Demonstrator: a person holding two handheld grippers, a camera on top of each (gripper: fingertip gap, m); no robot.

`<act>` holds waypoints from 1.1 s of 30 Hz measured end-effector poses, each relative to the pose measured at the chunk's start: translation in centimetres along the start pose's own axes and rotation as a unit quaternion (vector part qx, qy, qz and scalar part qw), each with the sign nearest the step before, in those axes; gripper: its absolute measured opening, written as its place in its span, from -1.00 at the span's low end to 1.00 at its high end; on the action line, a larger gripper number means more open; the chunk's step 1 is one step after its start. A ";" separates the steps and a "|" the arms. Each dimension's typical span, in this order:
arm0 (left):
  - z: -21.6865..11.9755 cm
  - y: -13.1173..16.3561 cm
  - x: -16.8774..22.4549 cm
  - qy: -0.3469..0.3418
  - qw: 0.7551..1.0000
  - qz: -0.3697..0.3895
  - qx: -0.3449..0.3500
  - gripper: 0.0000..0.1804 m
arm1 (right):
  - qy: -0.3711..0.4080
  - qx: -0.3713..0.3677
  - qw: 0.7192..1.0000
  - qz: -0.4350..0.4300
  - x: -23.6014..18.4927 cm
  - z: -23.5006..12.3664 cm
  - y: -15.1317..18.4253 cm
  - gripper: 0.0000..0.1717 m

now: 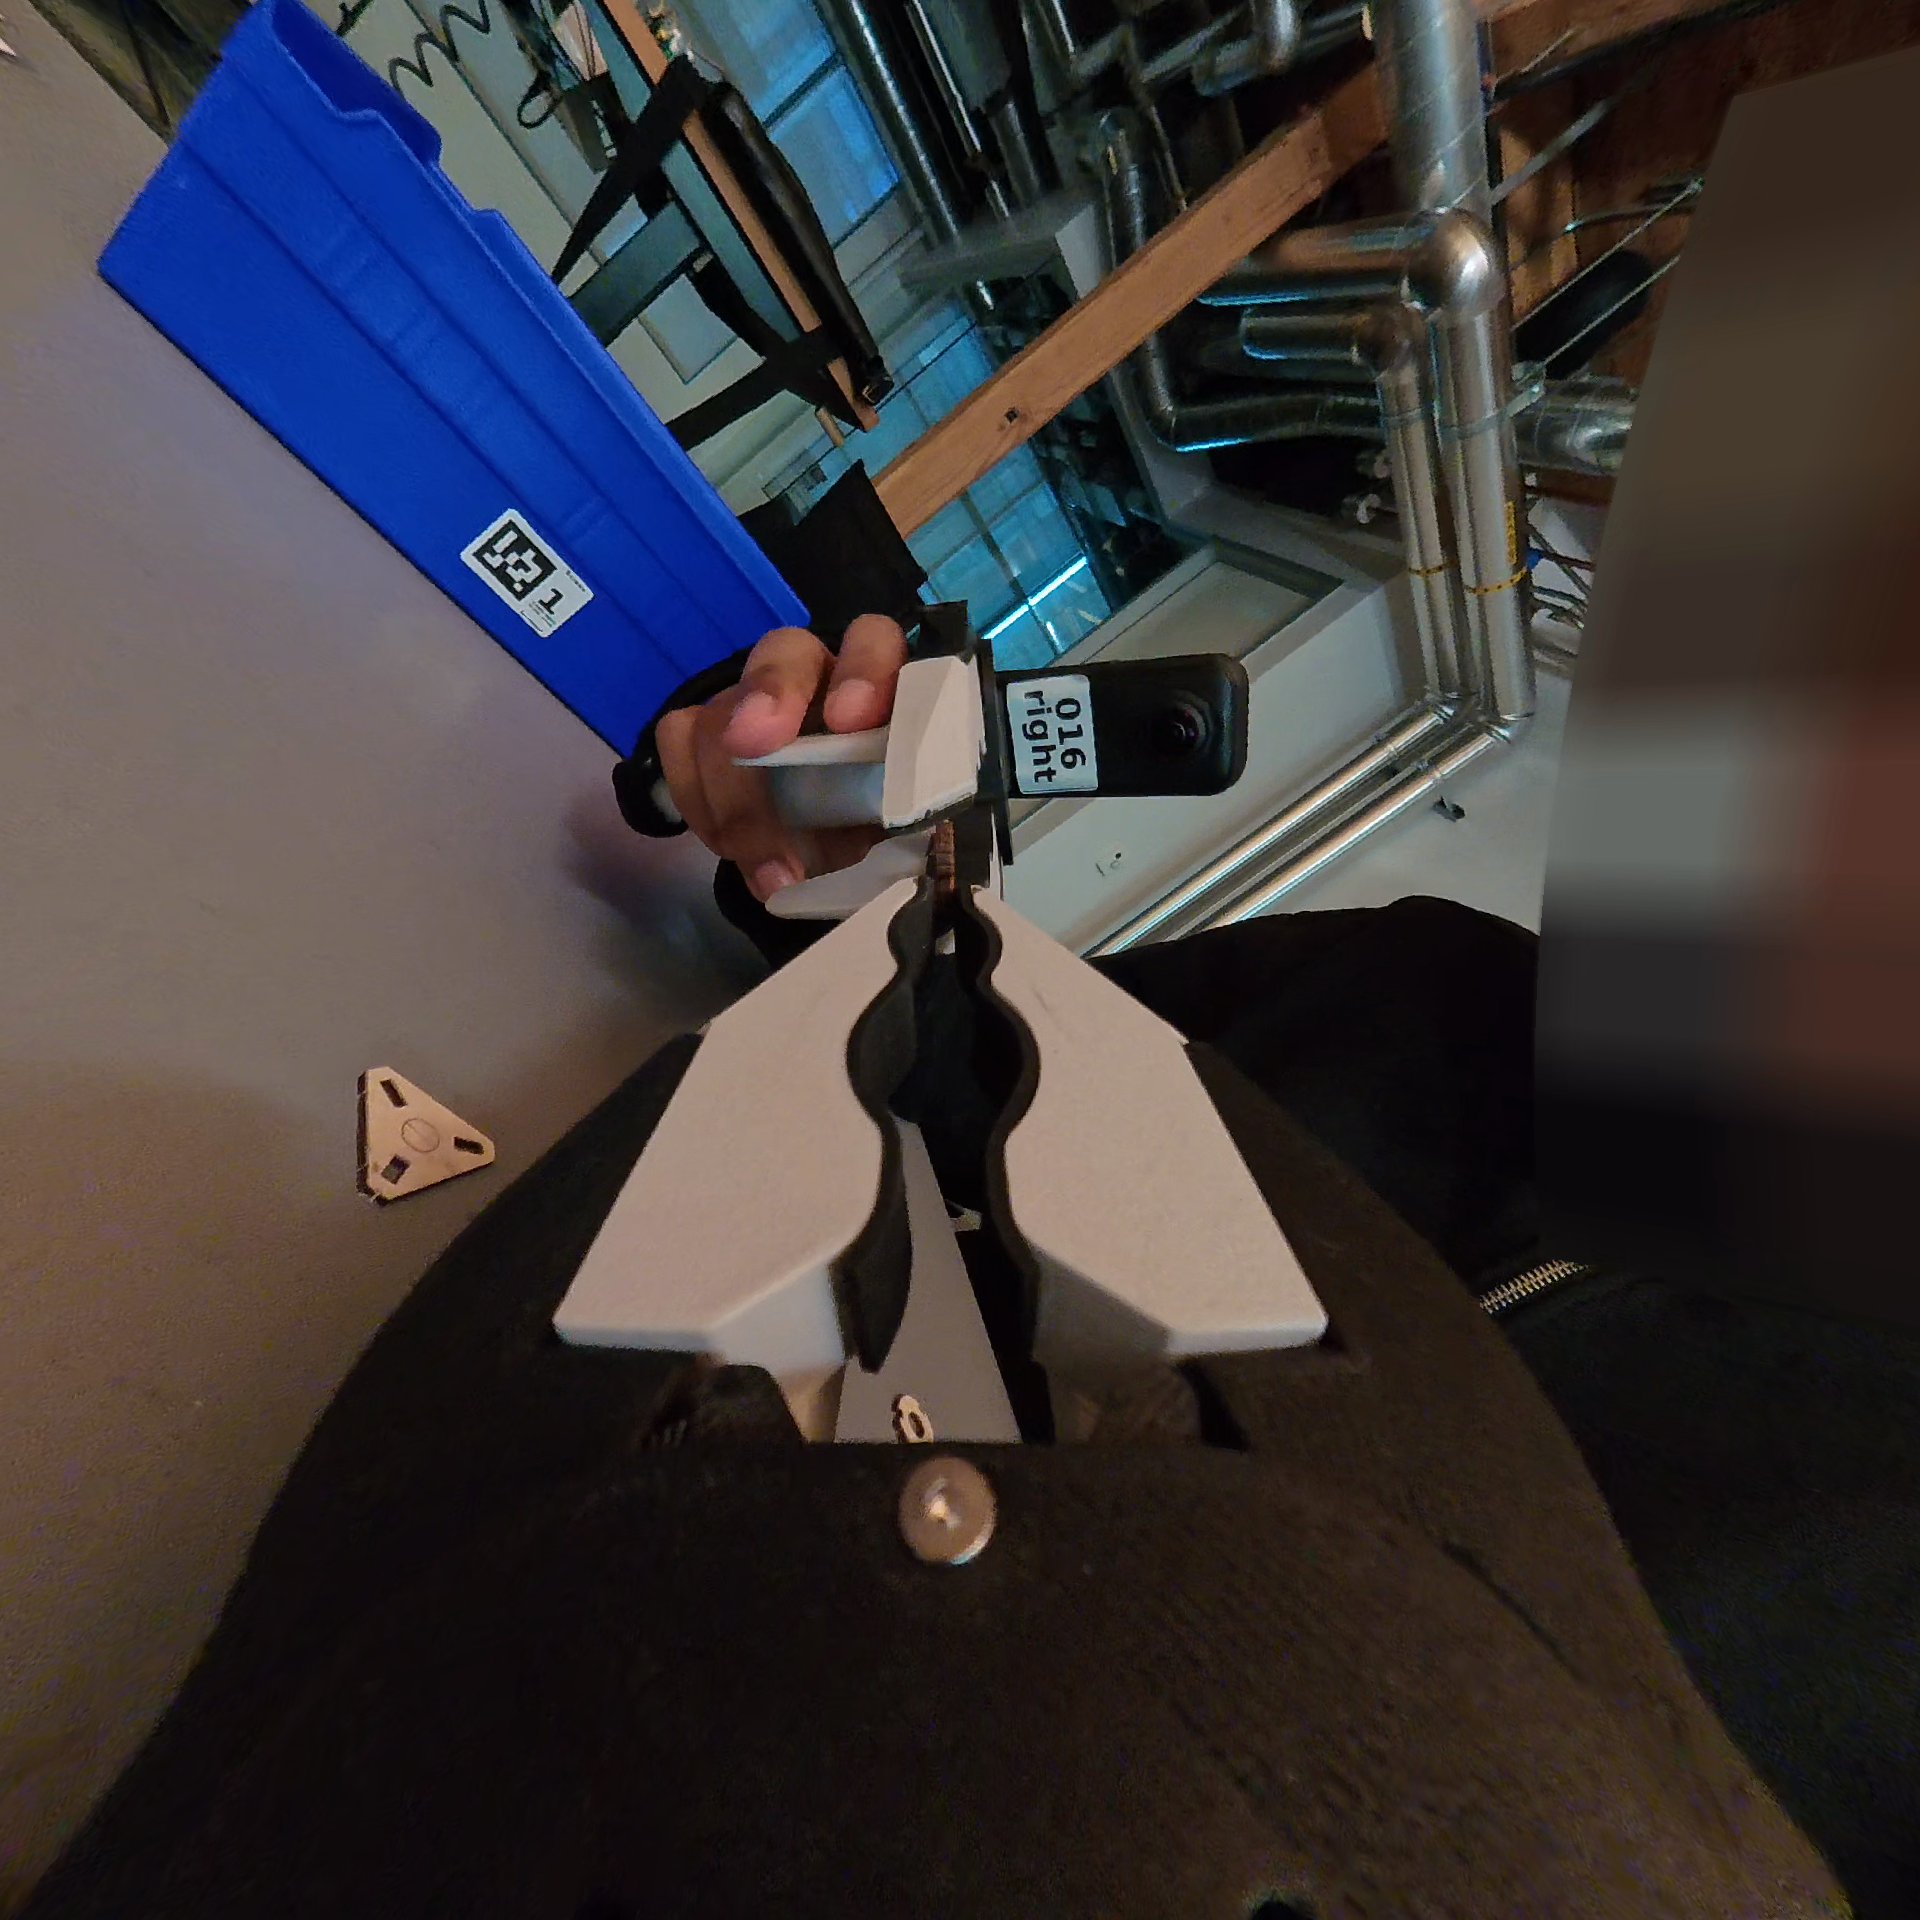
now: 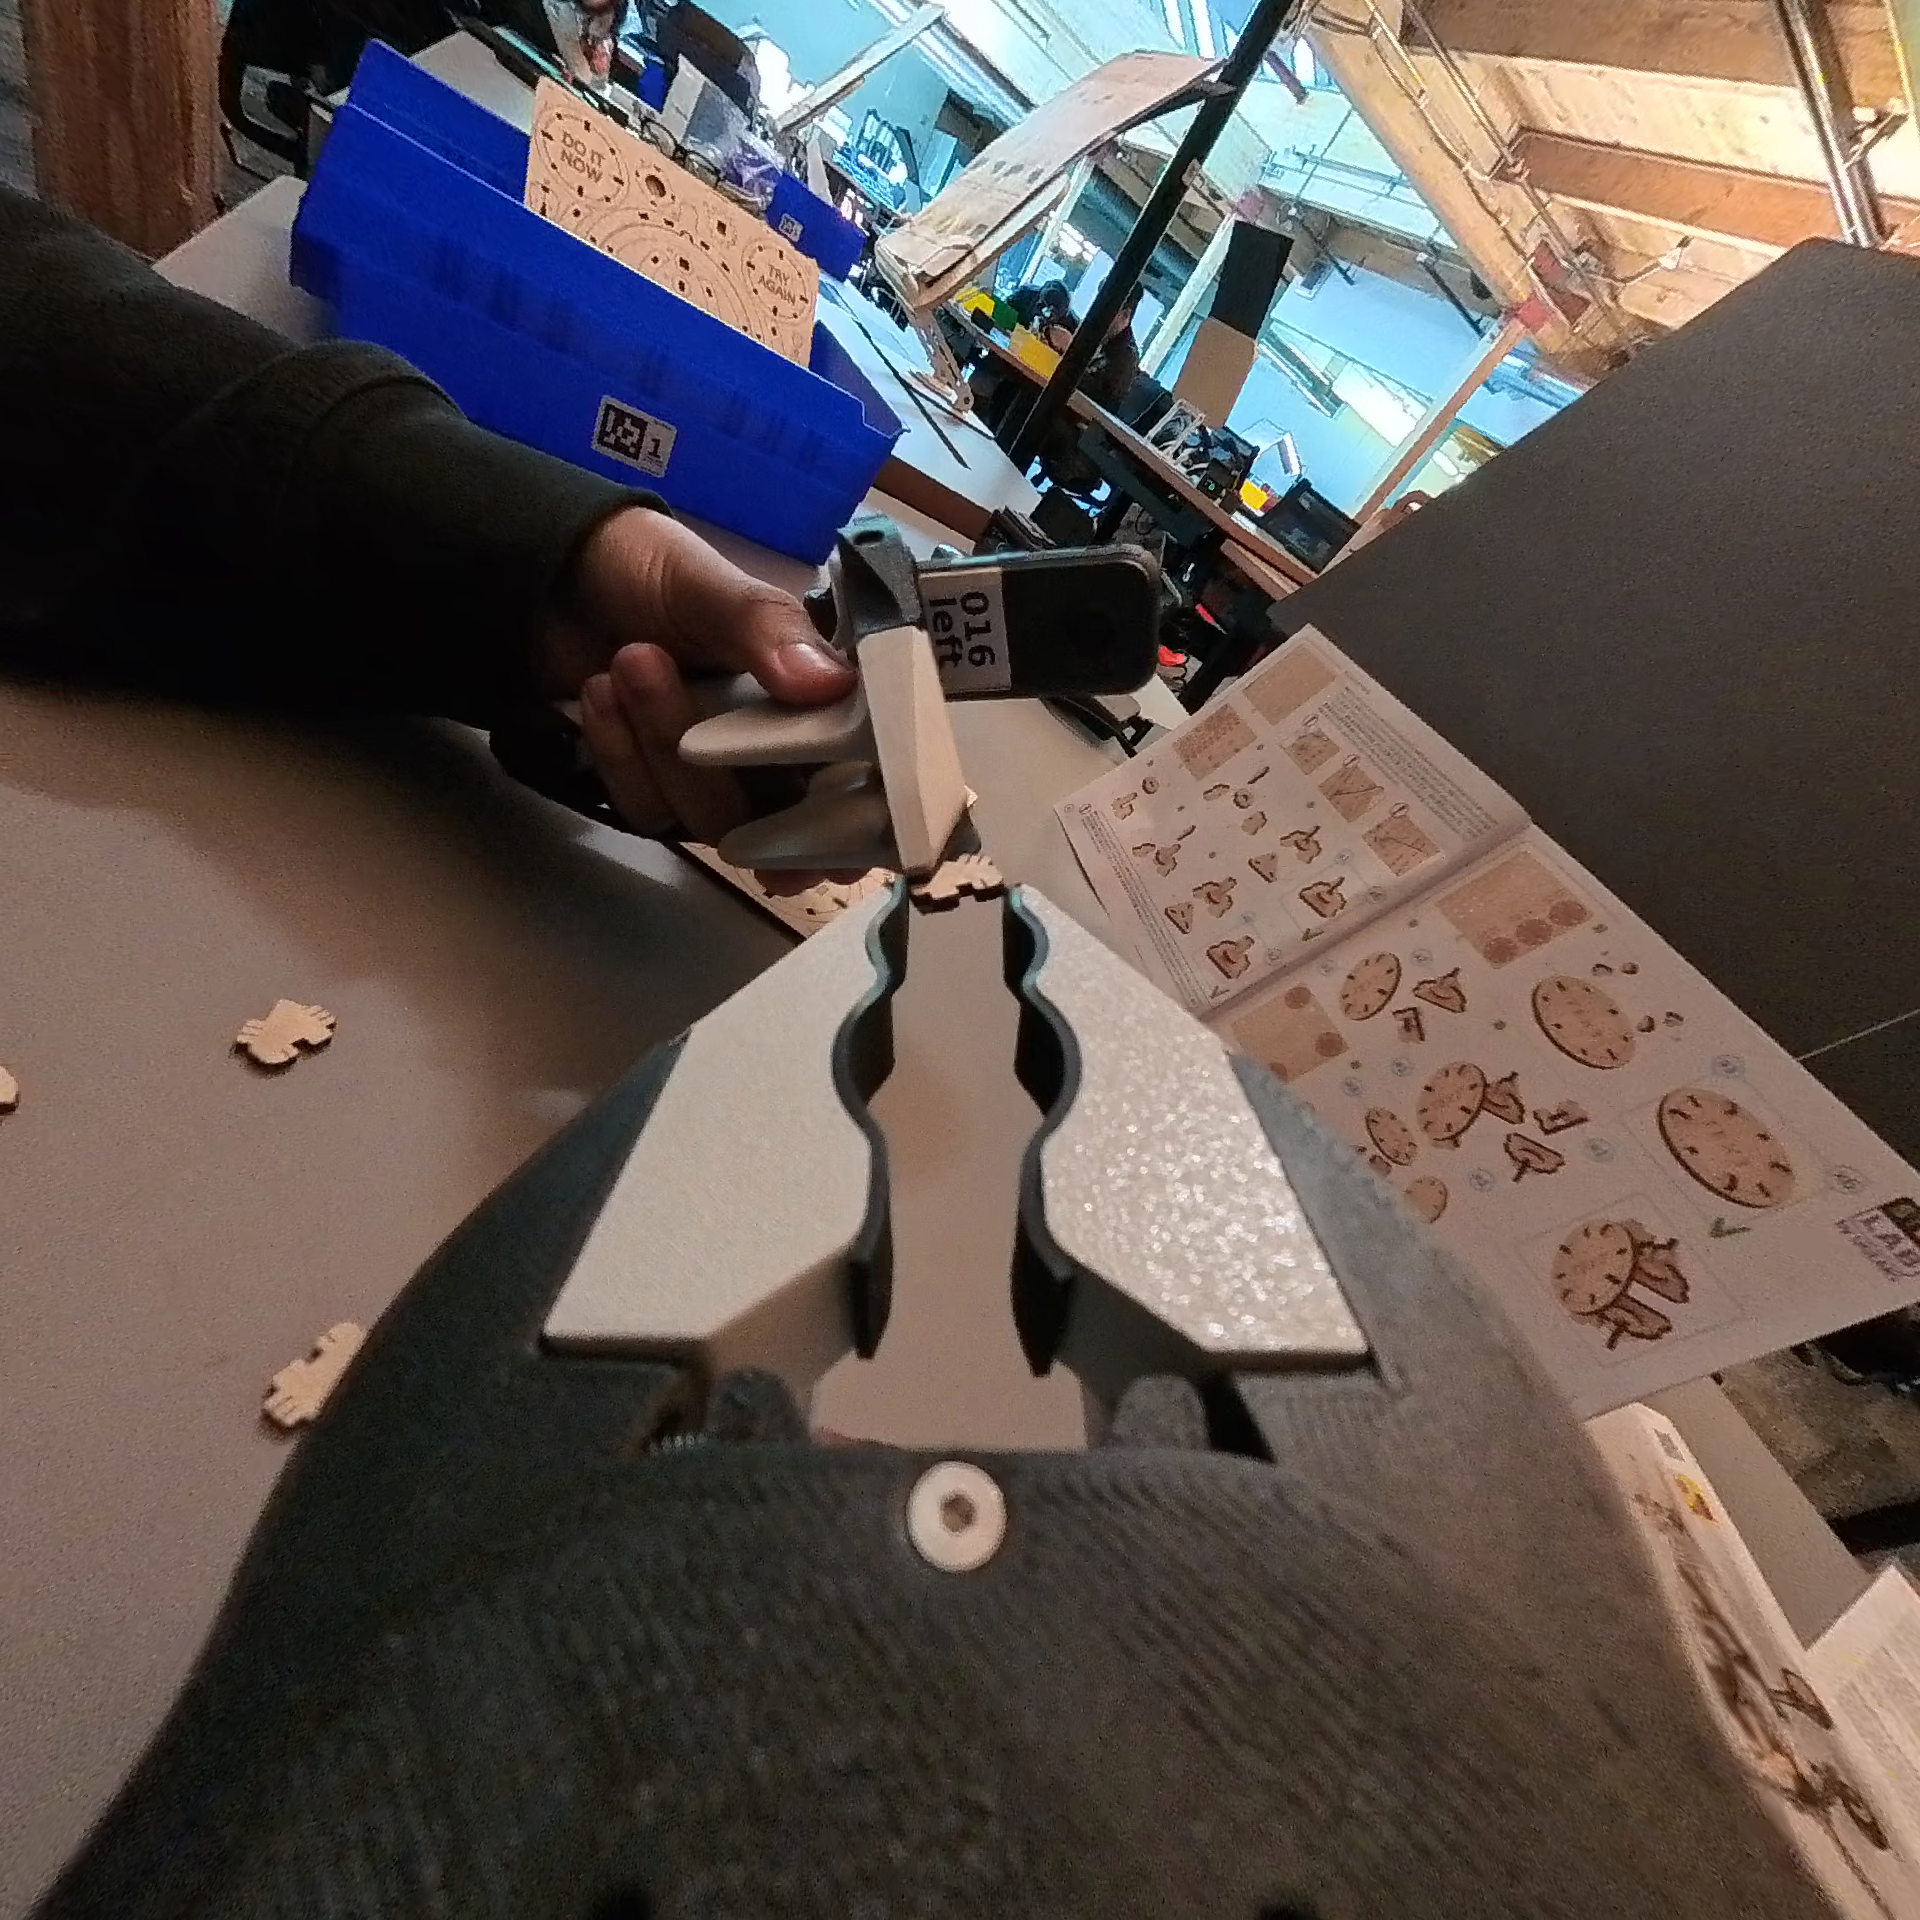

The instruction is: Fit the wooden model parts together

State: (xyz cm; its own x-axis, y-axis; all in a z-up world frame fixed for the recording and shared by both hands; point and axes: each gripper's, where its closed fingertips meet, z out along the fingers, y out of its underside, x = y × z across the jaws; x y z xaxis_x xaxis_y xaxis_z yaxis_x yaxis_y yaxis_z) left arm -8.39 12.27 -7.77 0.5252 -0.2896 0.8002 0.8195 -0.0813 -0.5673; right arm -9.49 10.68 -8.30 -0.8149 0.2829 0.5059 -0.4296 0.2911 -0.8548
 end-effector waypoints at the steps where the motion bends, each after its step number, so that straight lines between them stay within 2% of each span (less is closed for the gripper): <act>1: 0.0 0.0 0.0 0.000 1.000 0.000 -0.001 -1.00 | 0.004 0.002 1.000 -0.004 0.0 0.0 0.0 -0.80; 3: 0.0 0.2 -0.3 -0.009 1.000 -0.002 -0.006 -1.00 | 0.014 0.007 1.000 -0.007 0.2 0.0 -0.2 -0.67; 6: 0.1 0.2 -0.2 -0.004 1.000 -0.006 -0.004 -1.00 | 0.000 0.007 1.000 -0.005 -0.2 0.0 -0.2 -0.81; 12: 0.2 0.0 -0.1 0.007 1.000 -0.010 0.002 -1.00 | -0.001 0.002 1.000 -0.006 -0.1 -0.1 -0.3 -0.82; 18: 0.3 -0.4 -0.5 0.005 1.000 -0.019 0.024 -0.86 | 0.002 0.002 1.000 -0.012 -0.1 0.0 -0.4 -0.82; 20: -0.4 -1.7 -0.1 -0.001 0.998 0.007 0.064 -0.81 | 0.016 0.004 1.000 -0.016 0.3 -0.1 -0.4 -0.82; 22: -2.2 -4.0 0.1 -0.046 0.989 0.060 0.130 -0.82 | 0.043 0.012 0.999 -0.020 1.3 -0.4 -0.6 -0.82; 23: -3.6 -5.3 -0.1 -0.105 0.974 0.115 0.163 -0.85 | 0.058 0.012 0.998 -0.020 1.9 -0.6 -0.6 -0.82; 24: -5.2 -6.4 -0.1 -0.181 0.947 0.189 0.187 -0.93 | 0.068 0.012 0.997 -0.019 2.3 -0.8 -0.5 -0.82; 25: -6.9 -7.5 0.3 -0.264 0.903 0.272 0.202 -0.98 | 0.075 0.013 0.997 -0.016 2.6 -0.9 -0.5 -0.82; 27: -10.0 -9.4 1.9 -0.419 0.779 0.412 0.218 -0.98 | 0.081 0.010 0.997 -0.010 2.9 -0.9 -0.2 -0.82; 28: -11.2 -10.0 2.9 -0.471 0.718 0.458 0.227 -1.00 | 0.083 0.007 0.996 -0.010 3.0 -0.9 -0.1 -0.82; 29: -12.1 -10.4 3.7 -0.508 0.672 0.485 0.236 -1.00 | 0.084 0.002 0.996 -0.010 3.0 -0.8 0.2 -0.82; 30: -12.8 -10.6 3.9 -0.536 0.643 0.490 0.243 -1.00 | 0.084 -0.005 0.996 -0.011 3.0 -0.6 0.5 -0.82; 31: -13.0 -10.6 3.4 -0.552 0.635 0.486 0.236 -1.00 | 0.084 -0.010 0.996 -0.011 2.9 -0.5 0.7 -0.81; 33: -13.4 -10.6 1.7 -0.580 0.638 0.459 0.217 -1.00 | 0.084 -0.016 0.996 -0.010 2.9 -0.3 1.1 -0.81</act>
State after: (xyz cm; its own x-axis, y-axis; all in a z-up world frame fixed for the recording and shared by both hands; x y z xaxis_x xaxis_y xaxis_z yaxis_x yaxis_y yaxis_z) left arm -19.26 -0.11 -3.04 0.4398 0.8944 -0.0815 -0.1007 -0.0410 -0.9941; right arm -12.21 12.16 -7.76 -0.7283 0.4259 0.5368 -0.4294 0.3269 -0.8419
